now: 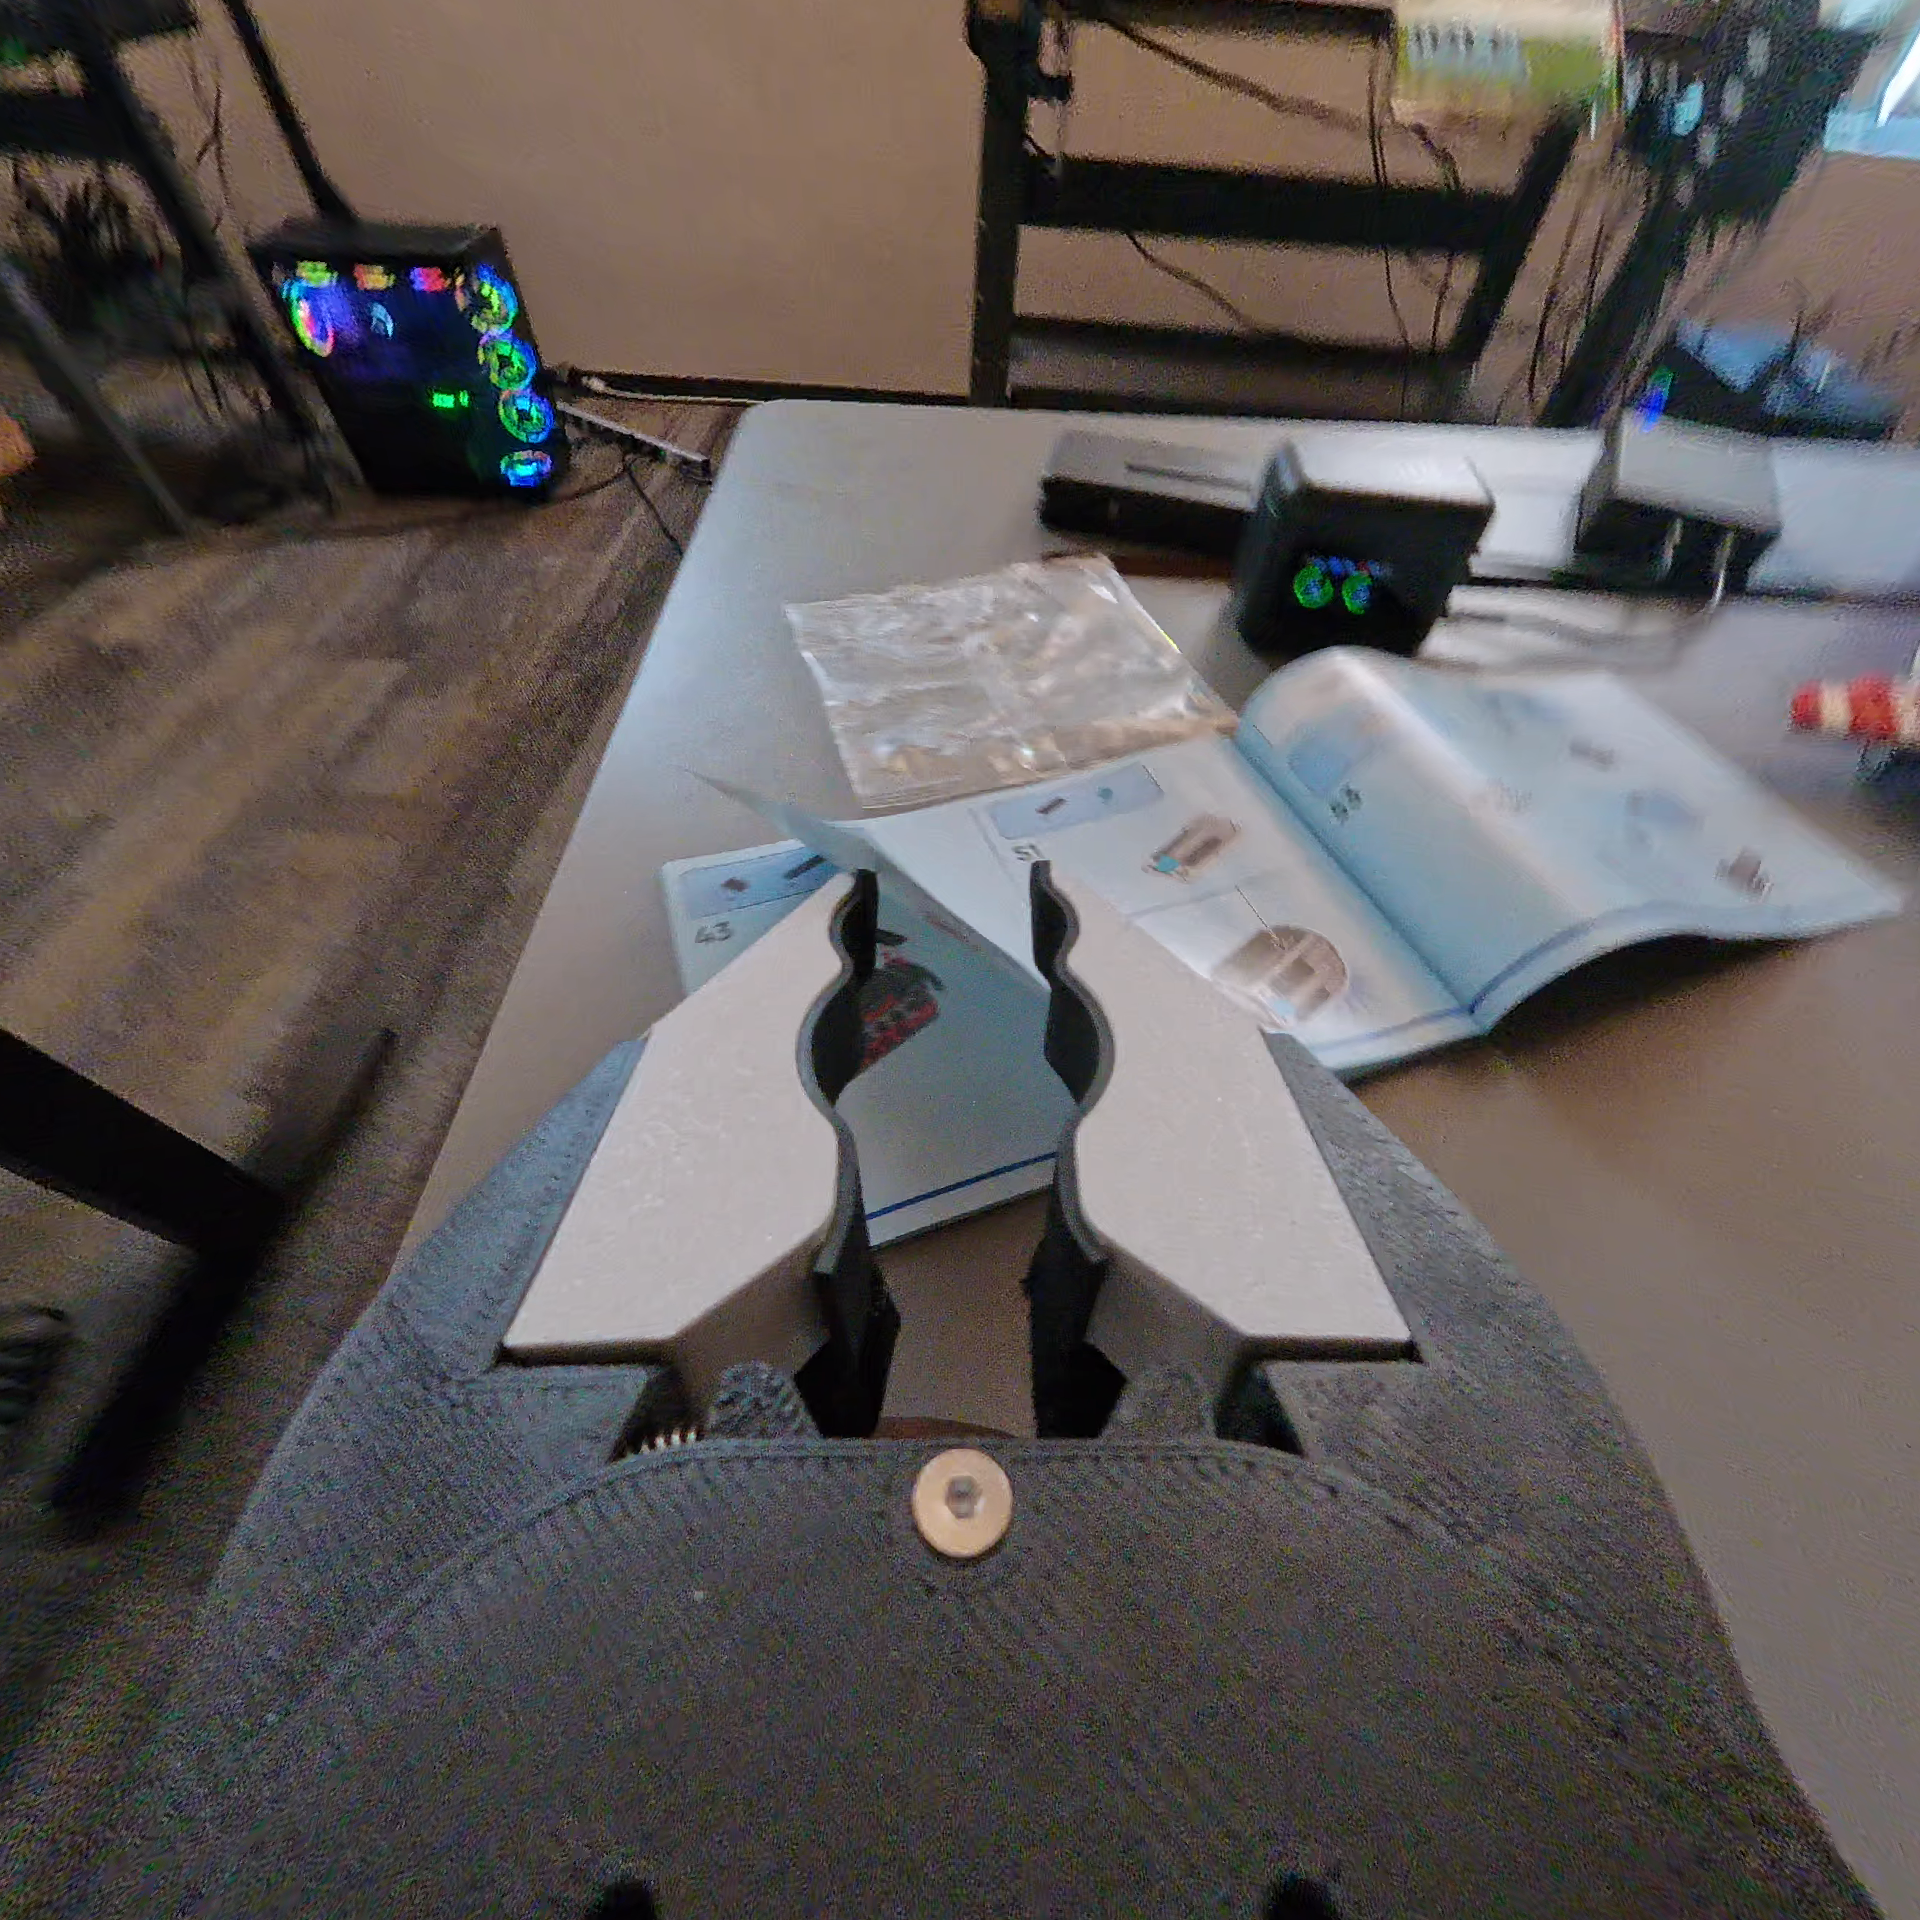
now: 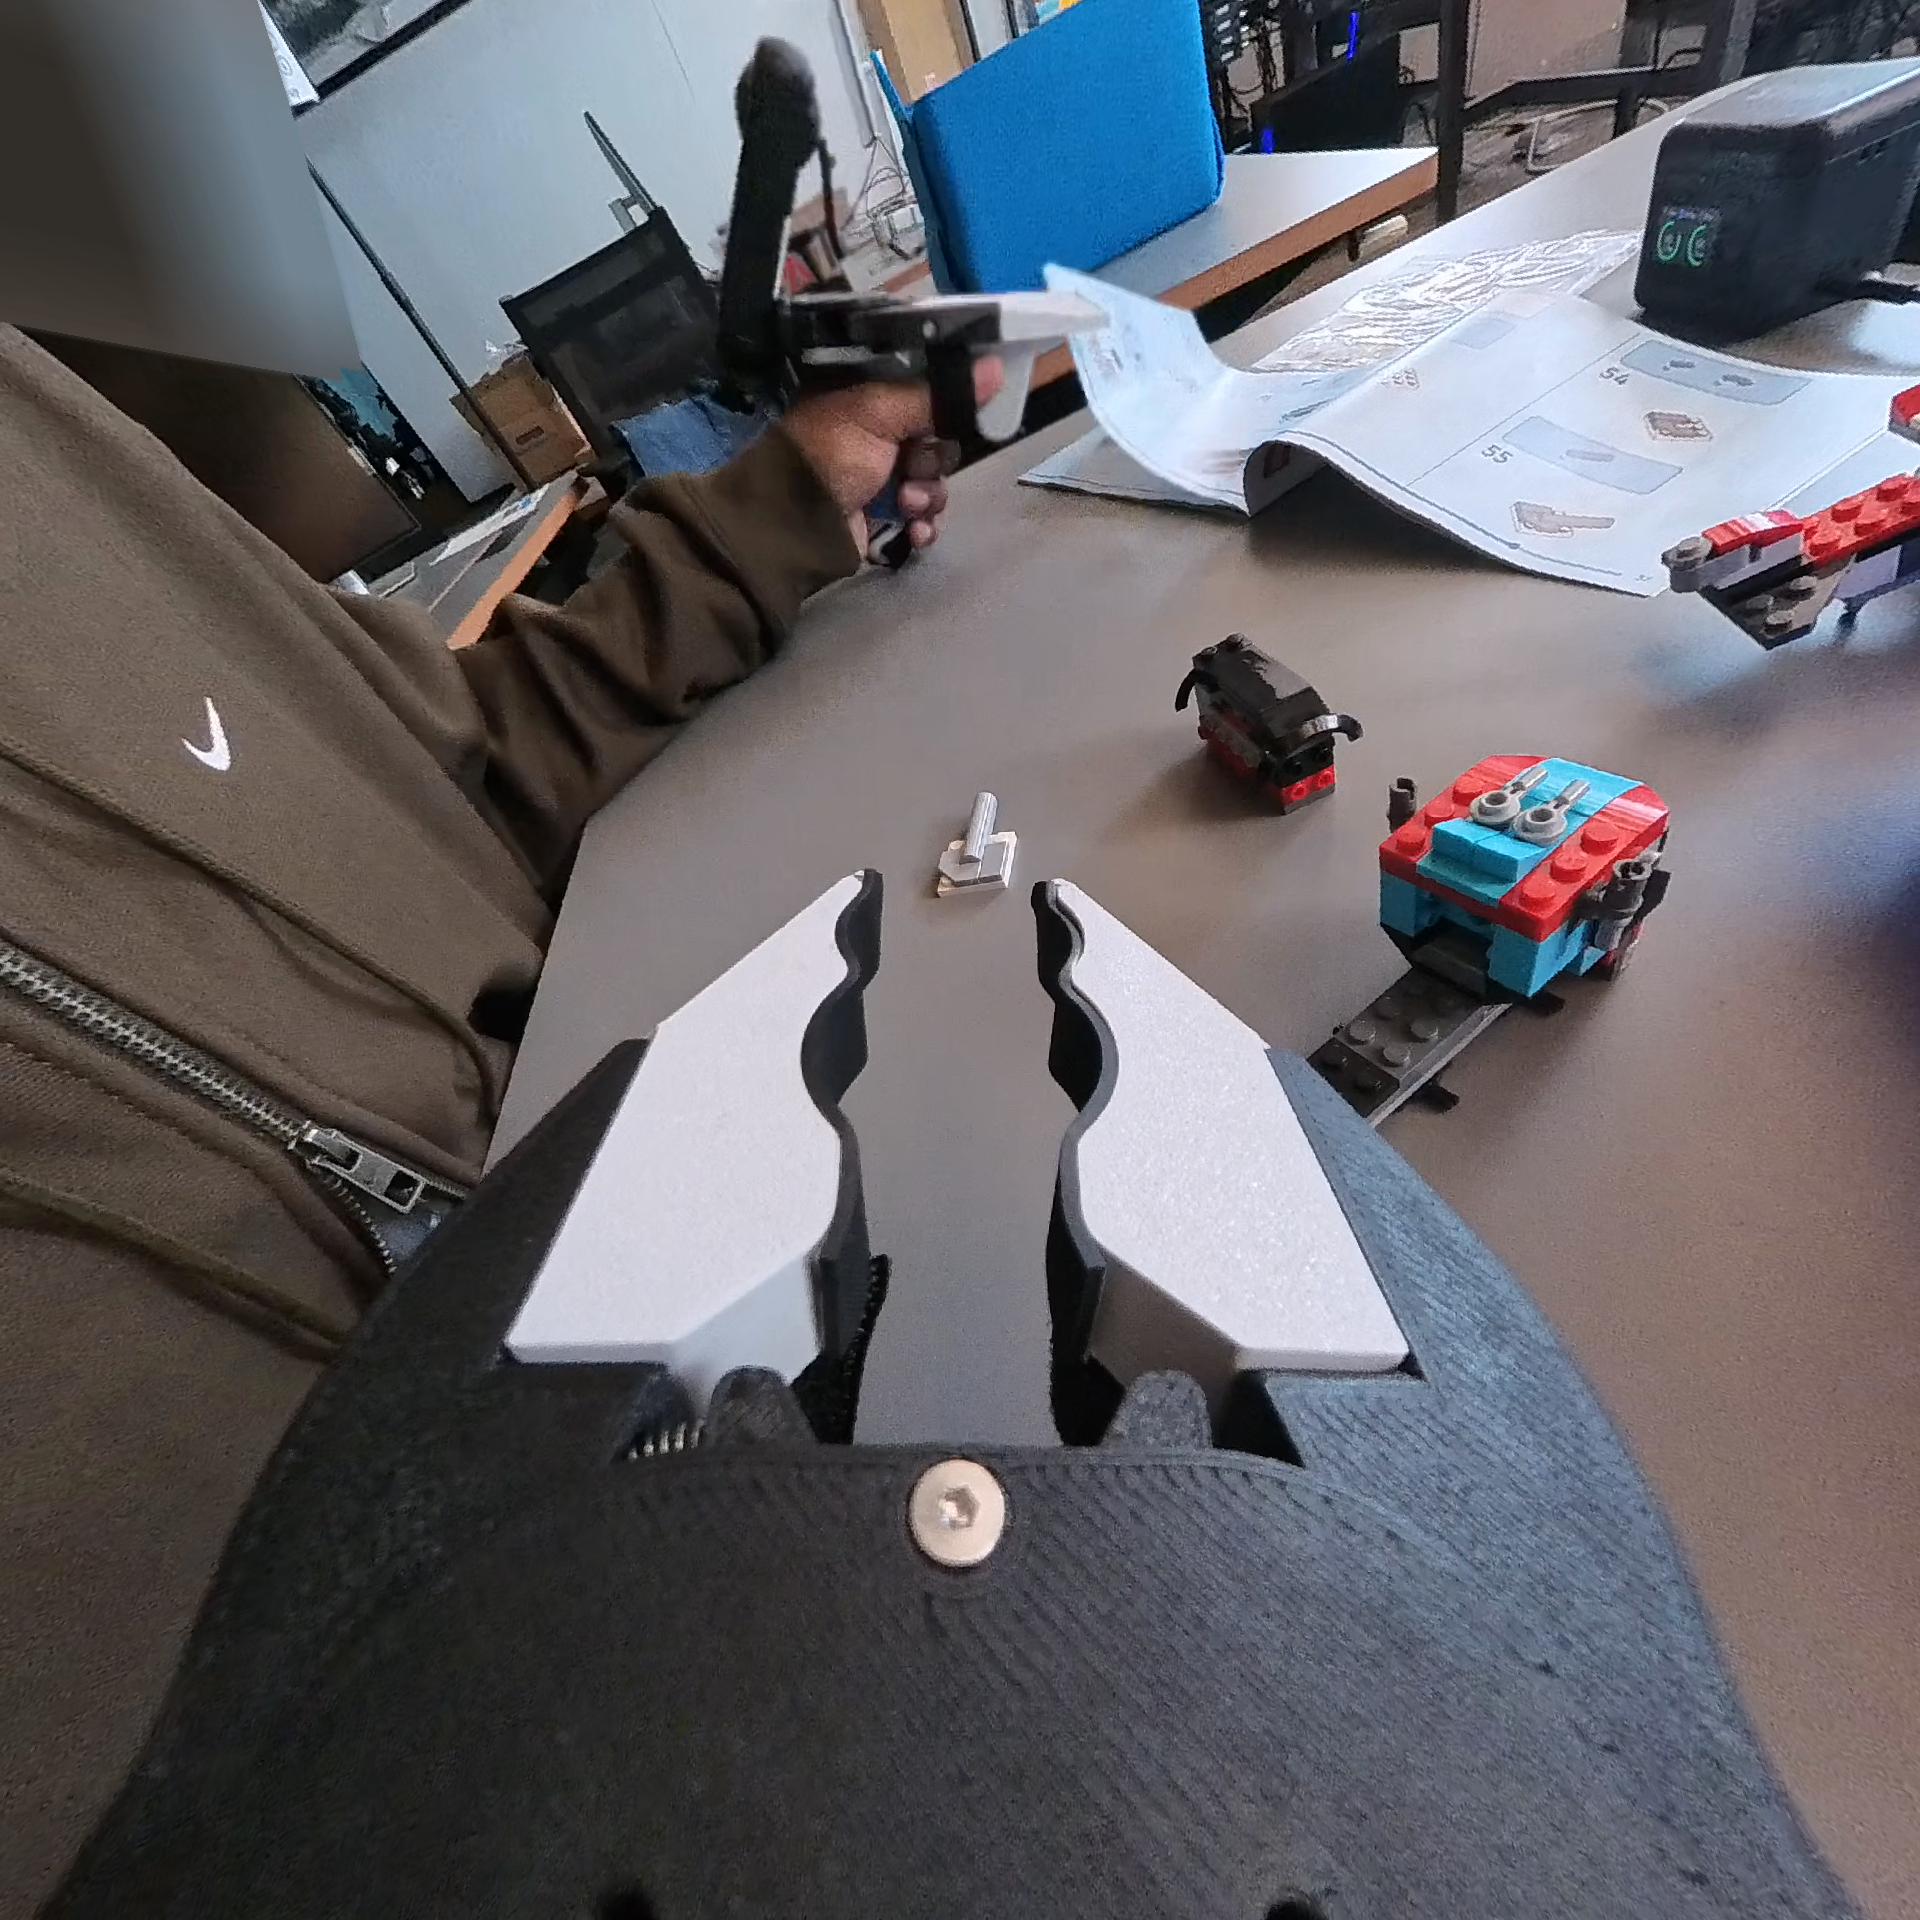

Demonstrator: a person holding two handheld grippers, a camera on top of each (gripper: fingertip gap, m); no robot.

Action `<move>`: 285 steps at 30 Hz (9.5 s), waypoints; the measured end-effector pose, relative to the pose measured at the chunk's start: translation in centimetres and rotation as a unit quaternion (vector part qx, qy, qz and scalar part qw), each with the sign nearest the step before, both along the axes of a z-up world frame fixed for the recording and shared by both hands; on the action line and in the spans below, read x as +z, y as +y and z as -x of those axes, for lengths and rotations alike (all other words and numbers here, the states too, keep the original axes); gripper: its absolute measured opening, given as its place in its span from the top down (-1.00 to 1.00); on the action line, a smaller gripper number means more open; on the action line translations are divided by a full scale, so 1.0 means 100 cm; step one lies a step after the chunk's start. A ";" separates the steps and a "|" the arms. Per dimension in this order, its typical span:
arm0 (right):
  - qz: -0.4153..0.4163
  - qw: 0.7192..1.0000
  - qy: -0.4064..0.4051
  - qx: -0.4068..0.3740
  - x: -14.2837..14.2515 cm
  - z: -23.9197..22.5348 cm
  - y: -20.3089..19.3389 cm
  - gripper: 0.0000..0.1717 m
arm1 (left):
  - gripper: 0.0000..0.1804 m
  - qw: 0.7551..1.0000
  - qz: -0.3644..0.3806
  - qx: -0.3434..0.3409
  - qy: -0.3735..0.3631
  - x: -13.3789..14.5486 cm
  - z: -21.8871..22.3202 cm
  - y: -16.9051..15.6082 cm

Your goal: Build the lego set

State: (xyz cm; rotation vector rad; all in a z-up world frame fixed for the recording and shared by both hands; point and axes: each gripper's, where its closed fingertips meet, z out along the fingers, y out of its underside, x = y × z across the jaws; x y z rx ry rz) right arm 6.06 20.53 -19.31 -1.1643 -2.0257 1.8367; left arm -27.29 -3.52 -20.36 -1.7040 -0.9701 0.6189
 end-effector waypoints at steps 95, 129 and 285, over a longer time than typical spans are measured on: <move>-0.160 0.876 0.147 -0.430 0.080 -0.190 0.245 0.64 | 0.52 0.957 0.103 -0.258 -0.089 -0.044 -0.131 0.039; -0.471 0.842 -0.264 0.023 -0.070 -0.157 0.485 0.61 | 0.57 0.949 0.149 -0.241 -0.138 -0.063 -0.127 0.038; -0.325 0.938 -0.018 0.120 -0.075 0.050 -0.127 0.61 | 0.57 0.843 0.108 -0.505 -0.150 -0.053 -0.281 0.096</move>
